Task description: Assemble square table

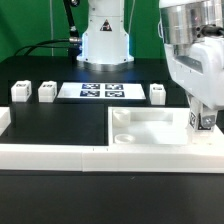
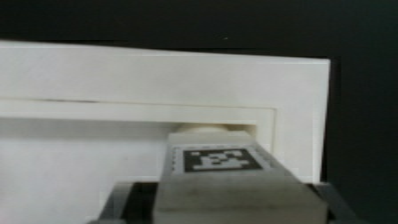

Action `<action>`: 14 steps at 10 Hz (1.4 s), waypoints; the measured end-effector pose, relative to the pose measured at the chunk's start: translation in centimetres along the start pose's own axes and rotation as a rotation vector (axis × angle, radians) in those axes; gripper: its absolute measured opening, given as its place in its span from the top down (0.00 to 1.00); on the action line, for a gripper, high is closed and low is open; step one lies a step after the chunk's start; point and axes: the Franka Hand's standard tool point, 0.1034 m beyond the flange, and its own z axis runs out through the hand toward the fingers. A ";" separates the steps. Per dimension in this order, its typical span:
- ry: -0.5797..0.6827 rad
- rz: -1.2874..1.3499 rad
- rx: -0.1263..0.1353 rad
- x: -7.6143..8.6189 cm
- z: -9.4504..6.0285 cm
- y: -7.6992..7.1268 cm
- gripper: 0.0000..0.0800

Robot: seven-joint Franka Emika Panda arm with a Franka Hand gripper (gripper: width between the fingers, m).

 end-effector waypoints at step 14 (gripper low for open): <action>-0.071 0.226 -0.036 -1.8 -0.8 0.0 0.30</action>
Offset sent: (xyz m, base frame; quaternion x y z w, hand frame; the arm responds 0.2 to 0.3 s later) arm 0.0020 0.0034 -0.0002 0.0017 -0.0360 0.4780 0.8776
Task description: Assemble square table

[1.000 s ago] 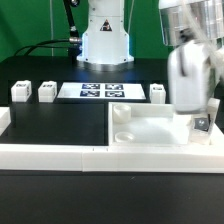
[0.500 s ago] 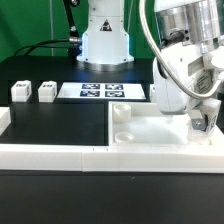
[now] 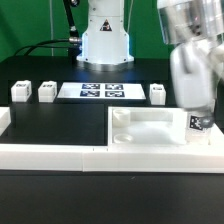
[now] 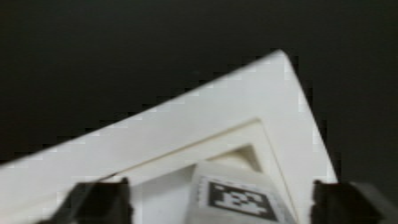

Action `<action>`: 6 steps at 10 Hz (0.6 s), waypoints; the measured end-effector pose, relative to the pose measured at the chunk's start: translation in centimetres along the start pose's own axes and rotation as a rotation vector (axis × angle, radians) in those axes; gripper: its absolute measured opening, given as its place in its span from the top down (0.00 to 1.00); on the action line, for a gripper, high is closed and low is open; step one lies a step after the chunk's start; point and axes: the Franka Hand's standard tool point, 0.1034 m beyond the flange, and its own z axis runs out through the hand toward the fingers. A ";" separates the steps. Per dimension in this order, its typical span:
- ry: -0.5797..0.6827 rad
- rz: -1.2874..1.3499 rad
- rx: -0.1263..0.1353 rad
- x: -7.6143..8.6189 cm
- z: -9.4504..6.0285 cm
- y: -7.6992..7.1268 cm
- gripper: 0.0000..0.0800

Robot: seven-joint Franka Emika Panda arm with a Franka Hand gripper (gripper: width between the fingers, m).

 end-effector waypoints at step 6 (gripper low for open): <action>0.054 -0.582 -0.052 1.8 0.2 0.5 0.19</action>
Offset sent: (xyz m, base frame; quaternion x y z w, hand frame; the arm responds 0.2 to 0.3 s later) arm 0.0000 0.0000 0.0000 0.0000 0.0000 -0.1938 0.9810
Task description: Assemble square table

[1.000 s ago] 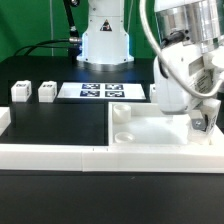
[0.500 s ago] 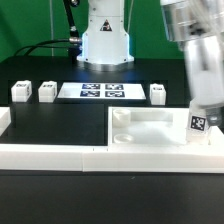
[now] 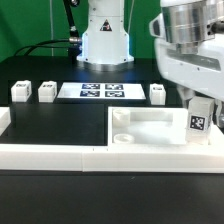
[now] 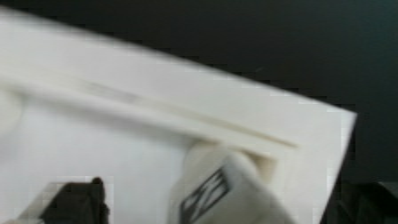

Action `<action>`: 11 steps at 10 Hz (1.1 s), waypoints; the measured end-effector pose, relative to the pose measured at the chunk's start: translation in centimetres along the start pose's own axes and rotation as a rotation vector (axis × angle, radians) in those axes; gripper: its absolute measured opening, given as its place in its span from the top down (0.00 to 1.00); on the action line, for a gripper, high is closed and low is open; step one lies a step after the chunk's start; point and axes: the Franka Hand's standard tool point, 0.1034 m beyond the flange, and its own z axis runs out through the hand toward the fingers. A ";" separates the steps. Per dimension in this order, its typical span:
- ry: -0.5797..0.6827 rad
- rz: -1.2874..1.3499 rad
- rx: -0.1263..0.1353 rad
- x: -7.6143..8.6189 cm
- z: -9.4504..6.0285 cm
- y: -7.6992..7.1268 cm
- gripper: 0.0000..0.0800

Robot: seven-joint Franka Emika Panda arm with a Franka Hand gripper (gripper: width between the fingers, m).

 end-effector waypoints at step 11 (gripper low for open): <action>0.037 -0.044 -0.052 0.0 -0.6 -0.3 0.64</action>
Offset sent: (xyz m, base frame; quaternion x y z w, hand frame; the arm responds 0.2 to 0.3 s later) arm 0.0001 0.0066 -0.0043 -0.0440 0.0301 -0.2060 0.9771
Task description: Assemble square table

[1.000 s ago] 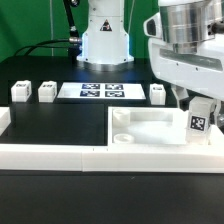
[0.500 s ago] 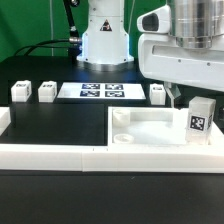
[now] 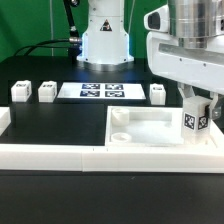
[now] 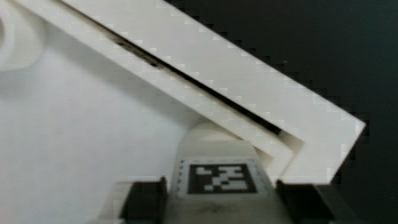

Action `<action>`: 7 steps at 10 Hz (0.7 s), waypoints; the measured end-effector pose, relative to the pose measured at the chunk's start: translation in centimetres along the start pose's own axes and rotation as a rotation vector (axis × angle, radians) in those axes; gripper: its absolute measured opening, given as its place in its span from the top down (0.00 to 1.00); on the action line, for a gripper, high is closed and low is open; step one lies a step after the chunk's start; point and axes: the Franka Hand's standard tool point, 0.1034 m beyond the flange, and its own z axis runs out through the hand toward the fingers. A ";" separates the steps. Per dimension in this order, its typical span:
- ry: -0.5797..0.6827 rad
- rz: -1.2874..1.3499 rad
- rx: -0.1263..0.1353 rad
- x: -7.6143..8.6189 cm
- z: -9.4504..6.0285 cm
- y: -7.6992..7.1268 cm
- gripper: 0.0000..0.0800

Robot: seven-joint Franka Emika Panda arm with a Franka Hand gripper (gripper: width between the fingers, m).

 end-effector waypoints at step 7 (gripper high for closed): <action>0.012 0.506 0.040 -0.4 0.2 -1.0 0.64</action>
Offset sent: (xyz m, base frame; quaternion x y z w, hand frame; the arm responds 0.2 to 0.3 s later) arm 0.0139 -0.0245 -0.0133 0.0212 0.0439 0.2123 0.9760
